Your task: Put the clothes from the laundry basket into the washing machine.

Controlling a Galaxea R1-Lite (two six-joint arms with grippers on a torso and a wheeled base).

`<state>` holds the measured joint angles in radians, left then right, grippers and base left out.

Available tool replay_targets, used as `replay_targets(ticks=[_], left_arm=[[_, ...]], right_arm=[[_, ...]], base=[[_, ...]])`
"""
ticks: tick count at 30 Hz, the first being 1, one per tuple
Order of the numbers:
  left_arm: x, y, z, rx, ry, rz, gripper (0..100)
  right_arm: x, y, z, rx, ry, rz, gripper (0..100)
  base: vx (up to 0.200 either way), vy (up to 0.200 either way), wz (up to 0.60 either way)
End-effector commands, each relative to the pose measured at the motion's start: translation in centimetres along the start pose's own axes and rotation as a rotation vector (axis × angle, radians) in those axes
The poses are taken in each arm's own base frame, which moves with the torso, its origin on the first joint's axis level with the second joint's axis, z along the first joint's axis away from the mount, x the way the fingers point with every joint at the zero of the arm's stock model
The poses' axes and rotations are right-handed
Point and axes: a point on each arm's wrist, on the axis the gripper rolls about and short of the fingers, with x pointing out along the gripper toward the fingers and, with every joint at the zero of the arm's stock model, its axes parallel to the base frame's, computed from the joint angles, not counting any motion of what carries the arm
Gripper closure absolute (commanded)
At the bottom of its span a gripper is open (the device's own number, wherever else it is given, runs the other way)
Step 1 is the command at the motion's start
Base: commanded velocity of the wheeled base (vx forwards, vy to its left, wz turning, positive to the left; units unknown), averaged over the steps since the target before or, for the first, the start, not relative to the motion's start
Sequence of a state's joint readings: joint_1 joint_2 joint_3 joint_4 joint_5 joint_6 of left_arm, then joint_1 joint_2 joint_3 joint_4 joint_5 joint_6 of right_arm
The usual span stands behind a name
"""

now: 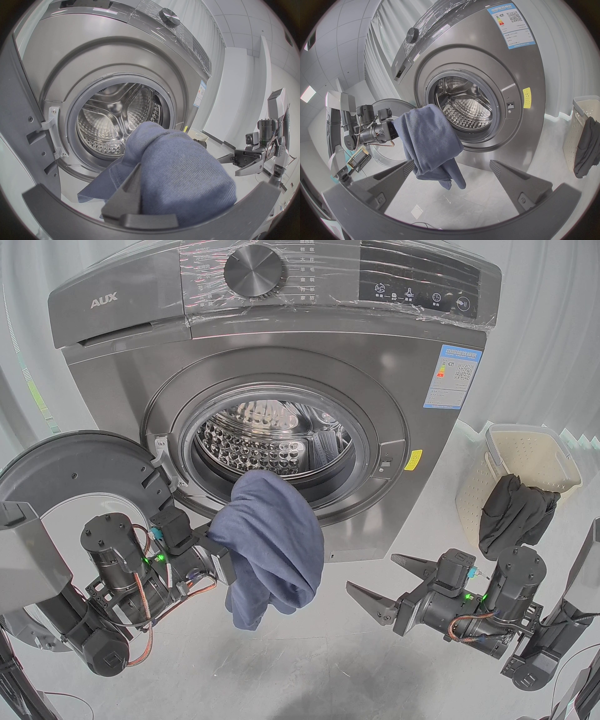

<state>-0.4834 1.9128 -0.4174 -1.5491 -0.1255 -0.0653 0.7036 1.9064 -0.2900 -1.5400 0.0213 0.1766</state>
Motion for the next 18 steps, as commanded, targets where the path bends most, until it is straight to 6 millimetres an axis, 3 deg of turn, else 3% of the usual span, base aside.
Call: replay_targets(ticks=[1,18], left_arm=[[0.03,0.02,-0.1,-0.001,0.003,0.0,100],[0.22,0.01,-0.33,0.001,0.009,-0.001,100]], right_arm=[[0.06,-0.01,-0.13,0.0,0.005,0.0,0],[0.24,0.2,-0.58,0.001,0.022,0.009,0]], base=[[0.0,0.0,0.0],[0.188,0.0,0.0]])
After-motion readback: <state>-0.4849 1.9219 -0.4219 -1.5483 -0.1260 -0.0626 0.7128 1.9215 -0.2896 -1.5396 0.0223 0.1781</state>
